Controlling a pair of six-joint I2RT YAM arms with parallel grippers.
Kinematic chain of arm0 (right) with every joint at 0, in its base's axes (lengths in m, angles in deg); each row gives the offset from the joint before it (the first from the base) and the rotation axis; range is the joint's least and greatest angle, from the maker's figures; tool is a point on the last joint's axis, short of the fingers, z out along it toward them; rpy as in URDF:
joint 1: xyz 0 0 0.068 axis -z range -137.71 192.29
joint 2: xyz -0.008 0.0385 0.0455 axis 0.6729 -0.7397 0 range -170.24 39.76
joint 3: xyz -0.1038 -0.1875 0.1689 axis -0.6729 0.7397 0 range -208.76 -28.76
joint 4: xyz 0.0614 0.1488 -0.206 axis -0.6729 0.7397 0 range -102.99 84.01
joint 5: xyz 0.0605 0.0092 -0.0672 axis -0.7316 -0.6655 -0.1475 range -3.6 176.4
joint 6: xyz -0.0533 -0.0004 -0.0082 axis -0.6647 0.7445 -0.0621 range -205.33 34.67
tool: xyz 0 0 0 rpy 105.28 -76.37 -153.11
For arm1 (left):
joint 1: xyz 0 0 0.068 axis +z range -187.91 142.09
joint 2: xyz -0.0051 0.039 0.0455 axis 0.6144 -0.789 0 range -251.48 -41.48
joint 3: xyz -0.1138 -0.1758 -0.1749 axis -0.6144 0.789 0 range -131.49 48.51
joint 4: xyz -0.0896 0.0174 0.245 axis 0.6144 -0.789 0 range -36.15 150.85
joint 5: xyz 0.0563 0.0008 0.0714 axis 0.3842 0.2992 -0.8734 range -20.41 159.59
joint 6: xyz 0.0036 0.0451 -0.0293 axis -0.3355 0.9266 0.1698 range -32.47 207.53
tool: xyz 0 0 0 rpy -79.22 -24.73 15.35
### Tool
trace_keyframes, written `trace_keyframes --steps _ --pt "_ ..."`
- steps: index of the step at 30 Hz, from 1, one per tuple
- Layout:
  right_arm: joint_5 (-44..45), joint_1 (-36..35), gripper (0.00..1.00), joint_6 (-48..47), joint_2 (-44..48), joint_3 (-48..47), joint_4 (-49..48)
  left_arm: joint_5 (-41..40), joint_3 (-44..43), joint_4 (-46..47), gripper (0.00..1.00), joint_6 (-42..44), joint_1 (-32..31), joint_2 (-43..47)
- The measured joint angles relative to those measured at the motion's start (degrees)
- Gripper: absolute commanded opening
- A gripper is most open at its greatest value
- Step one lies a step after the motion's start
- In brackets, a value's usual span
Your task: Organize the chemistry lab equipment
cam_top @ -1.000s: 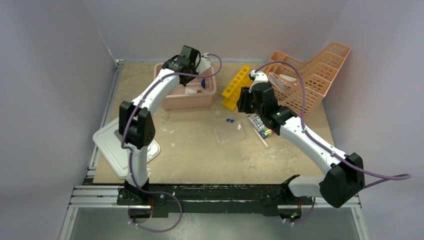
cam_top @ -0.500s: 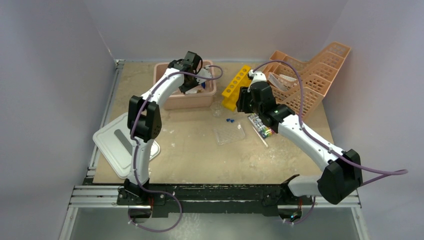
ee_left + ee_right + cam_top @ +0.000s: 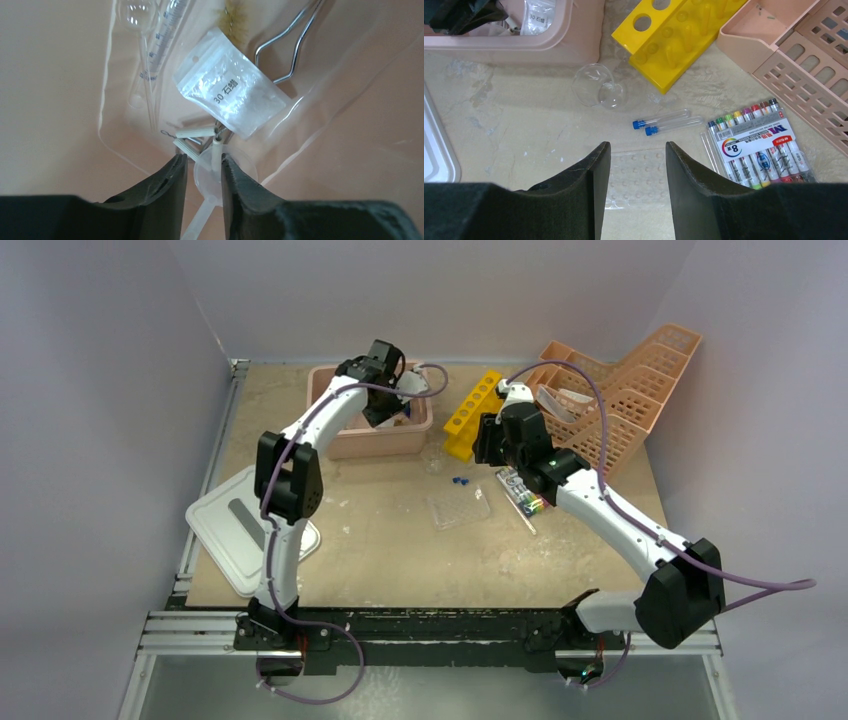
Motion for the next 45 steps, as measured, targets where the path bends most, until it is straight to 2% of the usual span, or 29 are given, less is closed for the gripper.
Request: trace_keyframes --steps 5,7,14,19,25,31,38,41,45 --pt "0.0 0.0 0.48 0.0 0.0 0.0 0.0 3.4 0.1 4.0 0.58 -2.2 0.0 3.6" --pt "0.0 0.0 0.53 0.1 0.0 0.0 0.1 5.0 0.8 6.4 0.62 -3.7 0.0 6.8" --pt "0.9 0.0 0.61 1.6 0.0 0.0 1.1 7.0 9.6 19.6 0.65 -14.5 0.0 22.5" --pt "1.5 0.1 0.62 3.1 -1.4 -0.3 3.2 7.7 21.9 29.3 0.67 -28.3 0.0 33.6" --pt "1.8 0.3 0.62 5.3 -4.9 -0.7 6.3 13.3 38.4 36.4 0.67 -44.7 0.0 44.6" --pt "3.7 2.0 0.61 6.1 -6.4 -0.8 10.8 18.4 50.9 39.6 0.68 -54.6 0.0 53.5" --pt "4.5 6.1 0.58 5.5 -6.5 0.2 13.5 19.3 60.1 42.3 0.73 -61.1 0.0 61.3" --pt "4.2 6.6 0.52 5.0 -7.0 0.7 14.1 18.7 63.0 43.3 0.75 -63.2 0.0 62.7" --pt "4.1 6.5 0.51 4.7 -10.1 0.6 14.4 16.5 66.0 43.4 0.77 -65.0 0.0 63.2"
